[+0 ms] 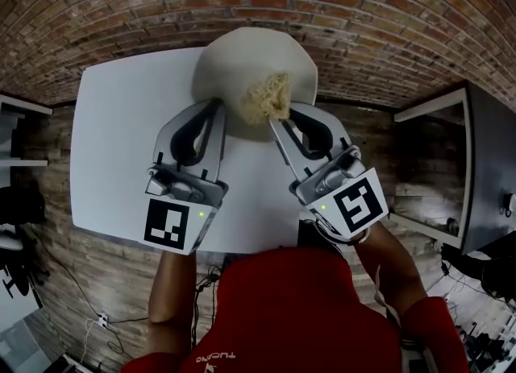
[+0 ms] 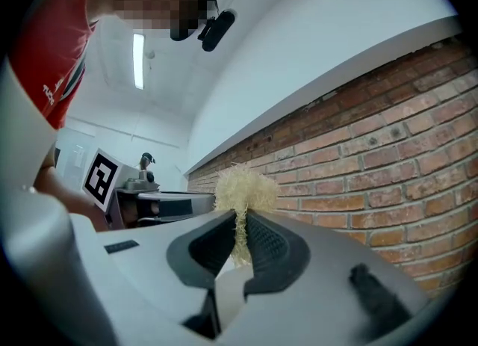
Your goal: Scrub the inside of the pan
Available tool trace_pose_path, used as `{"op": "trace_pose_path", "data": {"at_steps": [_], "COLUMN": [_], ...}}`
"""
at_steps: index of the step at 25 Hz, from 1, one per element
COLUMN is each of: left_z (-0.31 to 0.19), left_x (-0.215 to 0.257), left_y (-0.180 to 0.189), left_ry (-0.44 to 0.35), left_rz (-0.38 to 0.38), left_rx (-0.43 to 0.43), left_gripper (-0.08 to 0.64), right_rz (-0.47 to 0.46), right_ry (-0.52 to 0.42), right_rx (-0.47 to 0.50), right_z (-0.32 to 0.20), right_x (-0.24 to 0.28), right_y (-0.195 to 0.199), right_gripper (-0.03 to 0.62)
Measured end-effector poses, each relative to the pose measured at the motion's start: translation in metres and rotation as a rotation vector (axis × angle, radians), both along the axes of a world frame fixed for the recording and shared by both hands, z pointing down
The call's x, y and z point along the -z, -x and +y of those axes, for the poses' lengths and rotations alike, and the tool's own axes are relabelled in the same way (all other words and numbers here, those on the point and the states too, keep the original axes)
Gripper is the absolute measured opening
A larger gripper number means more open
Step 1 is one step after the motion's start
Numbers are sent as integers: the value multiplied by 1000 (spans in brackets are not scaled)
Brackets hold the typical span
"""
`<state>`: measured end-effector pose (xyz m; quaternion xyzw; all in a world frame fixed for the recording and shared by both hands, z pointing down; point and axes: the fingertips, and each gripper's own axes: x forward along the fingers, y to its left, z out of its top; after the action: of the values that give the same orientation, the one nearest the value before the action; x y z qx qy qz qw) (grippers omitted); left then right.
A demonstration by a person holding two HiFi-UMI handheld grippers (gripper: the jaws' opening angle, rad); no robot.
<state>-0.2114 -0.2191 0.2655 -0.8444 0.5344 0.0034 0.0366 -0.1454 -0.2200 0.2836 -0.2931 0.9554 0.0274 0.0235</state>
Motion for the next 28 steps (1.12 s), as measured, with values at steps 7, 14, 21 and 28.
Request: {"op": "trace_pose_path", "data": {"at_steps": [7, 14, 21, 28], "left_z": [15, 22, 28, 30], "left_x": [-4, -4, -2, -2], "left_y": [-9, -17, -26, -31], "left_ry": [12, 6, 0, -1], "left_rz": [10, 4, 7, 8], "left_rx": [17, 23, 22, 28], "left_gripper": [14, 14, 14, 14], "right_rz": [-14, 0, -9, -10], "right_ry": [-2, -11, -10, -11], "right_rx": [0, 14, 13, 16], "right_z": [10, 21, 28, 31], "right_x": [-1, -2, 0, 1], "right_y": [-9, -14, -21, -26], "right_gripper": [49, 49, 49, 49]}}
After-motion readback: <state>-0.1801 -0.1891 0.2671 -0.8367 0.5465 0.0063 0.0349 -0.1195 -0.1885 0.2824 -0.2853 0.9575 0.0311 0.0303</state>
